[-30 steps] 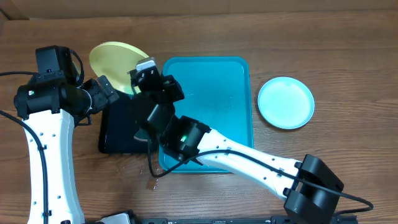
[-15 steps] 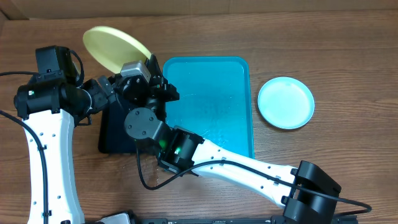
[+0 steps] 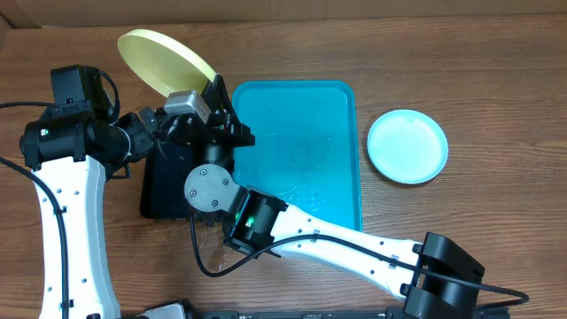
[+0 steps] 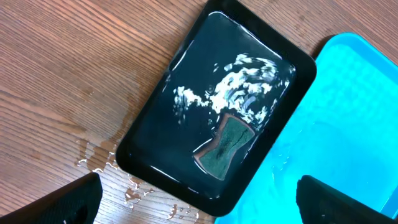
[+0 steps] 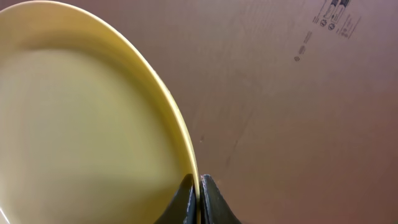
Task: Clean dirty plates on tray and stack at the side
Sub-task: 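Hold the yellow plate tilted over the black tray to drain water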
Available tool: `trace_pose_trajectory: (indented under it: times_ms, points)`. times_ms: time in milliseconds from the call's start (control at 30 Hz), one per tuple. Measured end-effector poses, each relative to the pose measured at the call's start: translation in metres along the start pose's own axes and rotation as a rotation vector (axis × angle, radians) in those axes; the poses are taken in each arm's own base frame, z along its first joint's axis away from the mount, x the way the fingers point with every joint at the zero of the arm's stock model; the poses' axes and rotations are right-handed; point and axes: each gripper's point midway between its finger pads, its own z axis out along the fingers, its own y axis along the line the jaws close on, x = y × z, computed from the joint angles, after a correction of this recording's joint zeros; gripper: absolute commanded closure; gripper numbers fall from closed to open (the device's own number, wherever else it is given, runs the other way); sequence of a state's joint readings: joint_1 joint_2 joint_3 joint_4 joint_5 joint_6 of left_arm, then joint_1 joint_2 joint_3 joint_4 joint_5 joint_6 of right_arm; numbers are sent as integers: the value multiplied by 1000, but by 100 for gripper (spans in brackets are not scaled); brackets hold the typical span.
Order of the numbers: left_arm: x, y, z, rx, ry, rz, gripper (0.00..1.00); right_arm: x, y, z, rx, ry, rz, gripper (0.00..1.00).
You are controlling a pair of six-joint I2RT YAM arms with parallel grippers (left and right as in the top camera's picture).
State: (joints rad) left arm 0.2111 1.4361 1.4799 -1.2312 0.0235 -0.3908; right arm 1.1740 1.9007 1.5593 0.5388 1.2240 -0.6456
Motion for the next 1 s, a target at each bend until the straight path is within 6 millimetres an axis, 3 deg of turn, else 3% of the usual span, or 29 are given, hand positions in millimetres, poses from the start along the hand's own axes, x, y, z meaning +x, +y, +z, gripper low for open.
trace_pose_trajectory:
  times_ms: [1000]
  points:
    - [0, 0, 0, 0, 0, 0, 0, 2, 1, 0, -4, 5, -29, 96]
